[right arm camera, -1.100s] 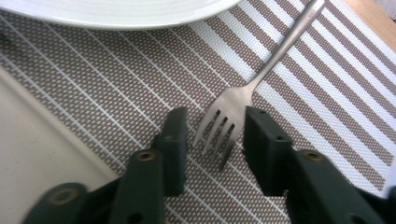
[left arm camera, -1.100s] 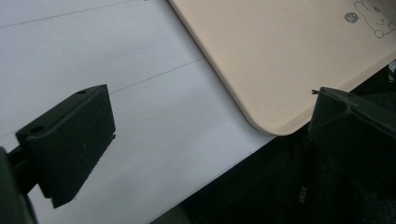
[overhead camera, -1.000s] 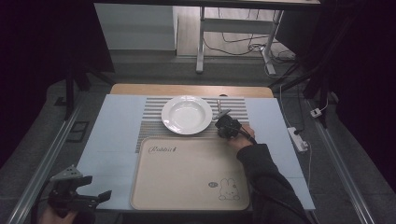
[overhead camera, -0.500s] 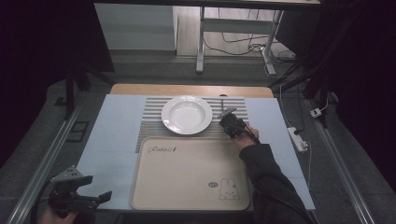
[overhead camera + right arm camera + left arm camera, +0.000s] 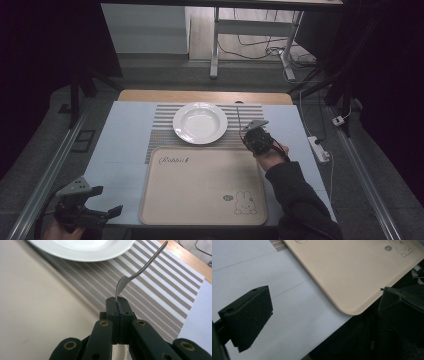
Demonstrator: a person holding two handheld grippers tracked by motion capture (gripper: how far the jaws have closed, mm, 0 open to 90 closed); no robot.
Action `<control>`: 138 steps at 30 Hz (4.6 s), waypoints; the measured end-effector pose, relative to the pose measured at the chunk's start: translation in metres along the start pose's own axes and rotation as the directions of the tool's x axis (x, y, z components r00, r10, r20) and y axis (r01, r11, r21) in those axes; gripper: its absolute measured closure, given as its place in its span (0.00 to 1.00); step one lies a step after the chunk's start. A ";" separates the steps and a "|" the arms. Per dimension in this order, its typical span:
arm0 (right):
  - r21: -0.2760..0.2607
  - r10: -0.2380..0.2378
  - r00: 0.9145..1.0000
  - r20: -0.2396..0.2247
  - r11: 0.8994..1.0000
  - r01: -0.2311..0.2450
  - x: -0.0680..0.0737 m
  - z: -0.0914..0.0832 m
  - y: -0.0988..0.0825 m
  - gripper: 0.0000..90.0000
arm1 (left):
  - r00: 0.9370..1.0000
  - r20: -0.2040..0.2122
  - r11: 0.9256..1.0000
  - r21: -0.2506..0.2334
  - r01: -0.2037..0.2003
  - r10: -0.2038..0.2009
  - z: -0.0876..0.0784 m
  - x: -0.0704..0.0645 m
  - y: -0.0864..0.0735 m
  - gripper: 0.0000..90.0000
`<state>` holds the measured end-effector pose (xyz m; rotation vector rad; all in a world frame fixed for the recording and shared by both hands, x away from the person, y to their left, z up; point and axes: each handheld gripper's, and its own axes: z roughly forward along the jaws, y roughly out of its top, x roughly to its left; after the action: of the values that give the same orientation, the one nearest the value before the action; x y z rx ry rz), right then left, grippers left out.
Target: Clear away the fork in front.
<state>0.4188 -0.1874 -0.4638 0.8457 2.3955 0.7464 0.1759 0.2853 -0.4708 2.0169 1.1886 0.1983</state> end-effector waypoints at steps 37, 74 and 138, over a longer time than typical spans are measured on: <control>-0.099 -0.009 0.938 -0.347 0.995 -0.027 0.053 -0.105 -0.066 0.99 | 0.982 0.150 0.993 -0.017 -0.115 0.117 0.037 -0.003 0.041 0.00; -0.170 -0.197 0.768 -0.610 0.978 0.116 0.106 -0.099 -0.046 0.99 | 0.917 0.236 0.935 0.074 -0.346 0.321 0.105 -0.031 0.105 0.00; -0.249 -0.343 0.640 -0.687 0.939 0.236 0.125 -0.098 -0.039 0.94 | 0.292 0.534 0.324 0.035 -0.945 0.794 0.161 -0.076 0.128 0.92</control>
<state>0.2582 -0.1605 -0.4490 0.0497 3.0016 1.2701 0.2990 0.1039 -0.4761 2.6647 -0.3941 0.0599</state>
